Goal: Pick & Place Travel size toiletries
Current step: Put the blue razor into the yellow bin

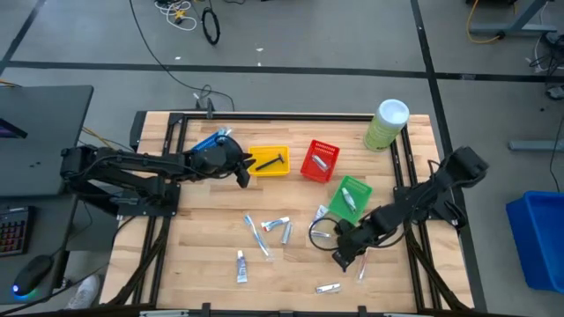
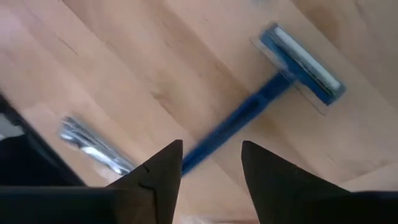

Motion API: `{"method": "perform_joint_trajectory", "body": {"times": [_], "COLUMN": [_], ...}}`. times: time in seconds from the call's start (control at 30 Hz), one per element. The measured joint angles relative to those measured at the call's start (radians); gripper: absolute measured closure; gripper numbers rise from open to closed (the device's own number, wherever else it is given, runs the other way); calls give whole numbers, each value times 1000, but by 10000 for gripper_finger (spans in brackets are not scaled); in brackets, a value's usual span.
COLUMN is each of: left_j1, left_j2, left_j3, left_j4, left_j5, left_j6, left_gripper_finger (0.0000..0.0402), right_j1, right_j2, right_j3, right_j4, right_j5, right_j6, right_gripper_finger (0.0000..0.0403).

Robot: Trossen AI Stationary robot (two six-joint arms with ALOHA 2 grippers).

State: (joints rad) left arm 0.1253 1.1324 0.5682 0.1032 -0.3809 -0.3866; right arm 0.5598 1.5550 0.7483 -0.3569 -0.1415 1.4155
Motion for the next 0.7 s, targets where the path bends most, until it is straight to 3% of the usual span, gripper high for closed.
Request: {"method": "perform_joint_trajectory", "body": {"times": [0.4, 0.7], "left_j1": [0, 0], "left_j2": [0, 0], "left_j3": [0, 0], "left_j4": [1, 1], "left_j5": [0, 0], "left_j6": [-2, -2], "left_gripper_finger": [284, 284], "right_j1": [-3, -3], "right_j2": [63, 76], "right_j3": [3, 2], "right_j4": [5, -5], "right_j5": [55, 56], "right_j6": [-66, -70], "right_gripper_finger": [223, 284]}}
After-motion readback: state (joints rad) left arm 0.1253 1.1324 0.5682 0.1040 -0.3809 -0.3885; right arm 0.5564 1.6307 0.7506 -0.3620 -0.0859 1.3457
